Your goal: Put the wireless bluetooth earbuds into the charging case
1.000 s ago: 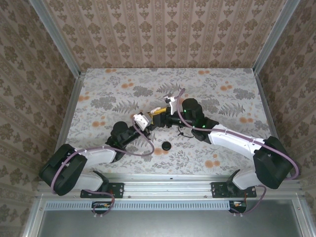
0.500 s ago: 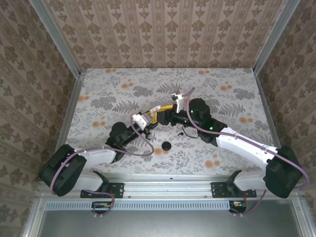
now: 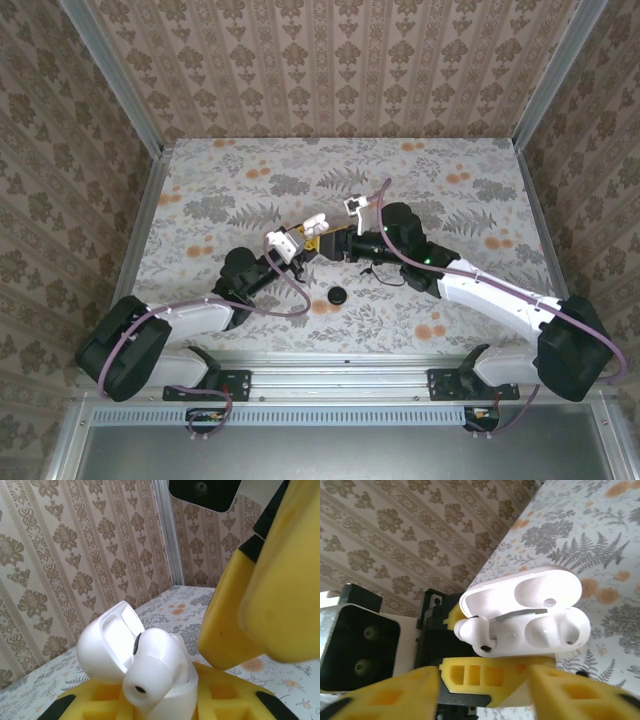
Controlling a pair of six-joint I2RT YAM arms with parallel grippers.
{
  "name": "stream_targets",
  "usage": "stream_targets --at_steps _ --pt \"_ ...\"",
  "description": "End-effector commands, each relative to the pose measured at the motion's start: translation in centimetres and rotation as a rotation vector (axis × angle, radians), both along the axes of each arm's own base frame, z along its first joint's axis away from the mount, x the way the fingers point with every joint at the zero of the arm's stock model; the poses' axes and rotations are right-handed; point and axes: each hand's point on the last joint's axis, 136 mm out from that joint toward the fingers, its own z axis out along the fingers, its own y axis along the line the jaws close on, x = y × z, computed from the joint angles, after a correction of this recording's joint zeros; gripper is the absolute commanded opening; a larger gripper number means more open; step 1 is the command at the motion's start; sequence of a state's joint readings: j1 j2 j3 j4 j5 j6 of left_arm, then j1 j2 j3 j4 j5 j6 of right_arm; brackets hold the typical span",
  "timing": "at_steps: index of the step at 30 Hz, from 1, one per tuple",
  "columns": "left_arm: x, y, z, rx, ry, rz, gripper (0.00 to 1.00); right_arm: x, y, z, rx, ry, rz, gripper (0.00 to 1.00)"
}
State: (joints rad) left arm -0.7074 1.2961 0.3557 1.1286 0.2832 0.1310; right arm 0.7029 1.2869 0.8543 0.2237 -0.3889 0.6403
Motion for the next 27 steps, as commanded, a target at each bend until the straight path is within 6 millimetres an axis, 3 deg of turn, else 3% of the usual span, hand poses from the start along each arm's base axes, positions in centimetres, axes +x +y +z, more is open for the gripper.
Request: stream_targets --at_steps 1,7,16,27 --pt "0.3 0.5 1.1 -0.008 -0.033 0.042 0.08 0.8 -0.7 1.0 0.013 0.019 -0.101 0.62" --pt "1.1 1.2 0.6 0.014 -0.024 0.119 0.08 1.3 -1.4 0.8 -0.005 0.043 -0.200 0.71" --pt "0.9 1.2 0.8 0.010 -0.023 0.118 0.08 1.8 -0.3 1.1 -0.025 0.038 -0.213 0.81" --pt "0.3 0.6 1.1 -0.001 -0.023 0.063 0.09 2.4 1.4 1.2 -0.035 0.037 -0.171 0.82"
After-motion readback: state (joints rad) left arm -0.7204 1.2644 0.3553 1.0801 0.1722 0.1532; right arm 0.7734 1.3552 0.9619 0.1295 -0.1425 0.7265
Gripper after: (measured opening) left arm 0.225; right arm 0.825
